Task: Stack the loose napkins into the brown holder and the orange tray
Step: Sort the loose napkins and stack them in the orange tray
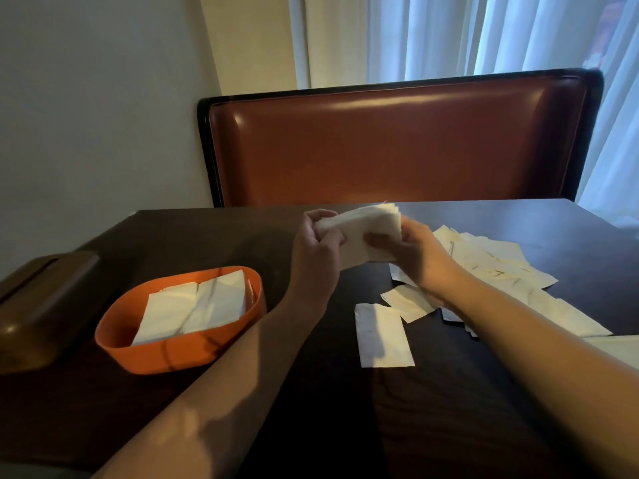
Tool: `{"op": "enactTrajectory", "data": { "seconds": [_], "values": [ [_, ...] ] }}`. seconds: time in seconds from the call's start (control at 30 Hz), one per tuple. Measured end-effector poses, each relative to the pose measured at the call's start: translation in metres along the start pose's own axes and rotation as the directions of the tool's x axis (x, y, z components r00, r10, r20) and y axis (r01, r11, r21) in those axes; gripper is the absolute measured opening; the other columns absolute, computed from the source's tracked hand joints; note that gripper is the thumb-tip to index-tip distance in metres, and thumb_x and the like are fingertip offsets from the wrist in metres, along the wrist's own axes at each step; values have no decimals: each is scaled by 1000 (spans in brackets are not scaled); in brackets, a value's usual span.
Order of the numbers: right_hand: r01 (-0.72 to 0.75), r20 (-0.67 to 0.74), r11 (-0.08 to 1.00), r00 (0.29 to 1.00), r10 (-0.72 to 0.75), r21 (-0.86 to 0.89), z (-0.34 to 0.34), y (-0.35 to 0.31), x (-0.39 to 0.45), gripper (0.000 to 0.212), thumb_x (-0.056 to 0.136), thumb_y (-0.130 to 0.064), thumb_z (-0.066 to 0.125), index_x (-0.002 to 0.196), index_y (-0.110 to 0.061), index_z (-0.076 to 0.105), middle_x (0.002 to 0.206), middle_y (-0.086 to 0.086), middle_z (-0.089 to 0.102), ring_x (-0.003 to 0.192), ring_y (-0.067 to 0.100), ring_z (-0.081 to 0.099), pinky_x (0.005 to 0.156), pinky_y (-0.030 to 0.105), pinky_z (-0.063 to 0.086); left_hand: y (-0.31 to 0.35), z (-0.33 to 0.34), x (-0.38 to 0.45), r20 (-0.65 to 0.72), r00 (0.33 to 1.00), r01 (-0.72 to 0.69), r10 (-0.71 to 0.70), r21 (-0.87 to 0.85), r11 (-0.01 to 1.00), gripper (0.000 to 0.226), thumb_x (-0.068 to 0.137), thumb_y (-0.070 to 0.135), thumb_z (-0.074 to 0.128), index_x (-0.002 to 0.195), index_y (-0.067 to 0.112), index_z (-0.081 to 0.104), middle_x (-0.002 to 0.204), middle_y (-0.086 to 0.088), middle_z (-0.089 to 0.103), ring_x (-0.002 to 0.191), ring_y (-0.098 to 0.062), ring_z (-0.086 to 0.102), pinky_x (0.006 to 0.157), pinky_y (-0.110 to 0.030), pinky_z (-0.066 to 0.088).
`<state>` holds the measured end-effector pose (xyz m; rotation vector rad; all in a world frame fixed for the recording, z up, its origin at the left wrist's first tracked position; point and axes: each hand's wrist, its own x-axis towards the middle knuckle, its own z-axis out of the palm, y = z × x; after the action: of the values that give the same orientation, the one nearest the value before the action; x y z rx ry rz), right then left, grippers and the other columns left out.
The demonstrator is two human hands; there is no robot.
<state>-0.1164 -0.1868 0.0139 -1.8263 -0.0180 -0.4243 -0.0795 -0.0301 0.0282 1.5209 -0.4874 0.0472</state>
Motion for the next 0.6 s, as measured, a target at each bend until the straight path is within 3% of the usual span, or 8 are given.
{"op": "enactTrajectory", "data": {
  "seconds": [0.2,0.33,0.47,0.53,0.6],
  "values": [
    [-17,118,993,993,3,114,18,-41,0,22,96,-24,59,116,-15,59,109,6,63,102,23,62,75,30,56,36,-42,-10,41,998,-56,49,181,982,33,96,15,57,119,29,38,106,14,46,98,-12,54,71,-16,55],
    [-79,283,989,958,41,123,58,-66,0,19,99,-15,48,114,-23,56,111,3,59,97,17,62,70,22,56,49,-98,-20,-35,998,-47,56,215,976,29,93,15,60,114,27,43,108,7,50,96,-12,56,61,-20,52],
    [-53,383,998,922,59,-24,109,-86,5,20,98,-15,53,117,-13,61,113,11,63,100,21,66,84,34,59,48,-162,-26,-101,994,63,-34,301,951,28,92,13,61,104,34,47,103,11,53,90,-9,56,57,-19,48],
    [-57,380,993,920,94,-107,136,-92,9,25,98,-14,55,119,-2,60,115,19,64,106,32,65,90,45,56,49,-190,-33,-102,991,115,-83,360,926,30,91,14,64,109,33,50,102,10,56,88,-8,59,56,-20,51],
    [-57,378,989,920,105,-138,161,-95,13,24,98,-16,55,117,-2,62,113,18,66,106,34,65,88,44,56,48,-212,-38,-119,985,162,-125,379,911,35,88,14,68,115,29,52,104,7,59,90,-9,60,63,-23,50]
  ]
}}
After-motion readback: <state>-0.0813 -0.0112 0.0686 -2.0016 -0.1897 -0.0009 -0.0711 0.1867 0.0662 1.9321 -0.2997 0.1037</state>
